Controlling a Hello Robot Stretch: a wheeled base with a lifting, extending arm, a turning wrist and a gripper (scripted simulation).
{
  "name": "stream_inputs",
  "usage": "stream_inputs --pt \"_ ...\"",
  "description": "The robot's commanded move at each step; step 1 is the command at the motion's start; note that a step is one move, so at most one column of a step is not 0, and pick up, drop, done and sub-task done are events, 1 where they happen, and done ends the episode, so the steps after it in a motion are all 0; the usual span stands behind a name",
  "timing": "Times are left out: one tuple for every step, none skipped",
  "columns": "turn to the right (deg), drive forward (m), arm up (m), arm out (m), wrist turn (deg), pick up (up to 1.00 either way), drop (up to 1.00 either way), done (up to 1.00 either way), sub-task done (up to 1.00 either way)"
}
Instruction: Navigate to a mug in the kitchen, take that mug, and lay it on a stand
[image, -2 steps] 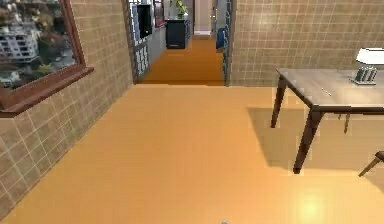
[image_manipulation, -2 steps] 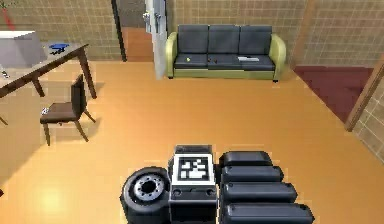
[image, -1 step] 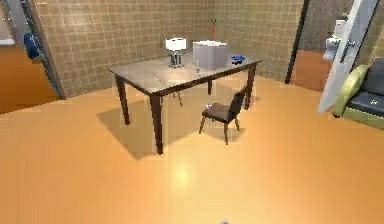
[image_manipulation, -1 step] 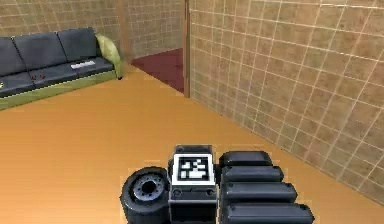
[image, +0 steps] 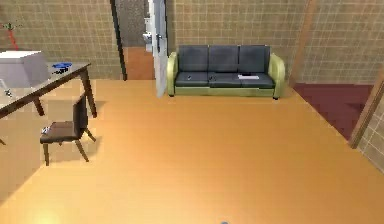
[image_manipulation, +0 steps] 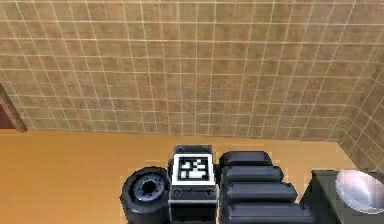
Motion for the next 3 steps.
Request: stream_inputs --pt "45.0 0.0 0.0 0.0 0.0 0.0 0.0 0.0 0.0" --pt "42.0 0.0 0.0 0.0 0.0 0.0 0.0 0.0 0.0" --pt "0.0 0.0 0.0 0.48 0.0 0.0 0.0 0.0 0.0"
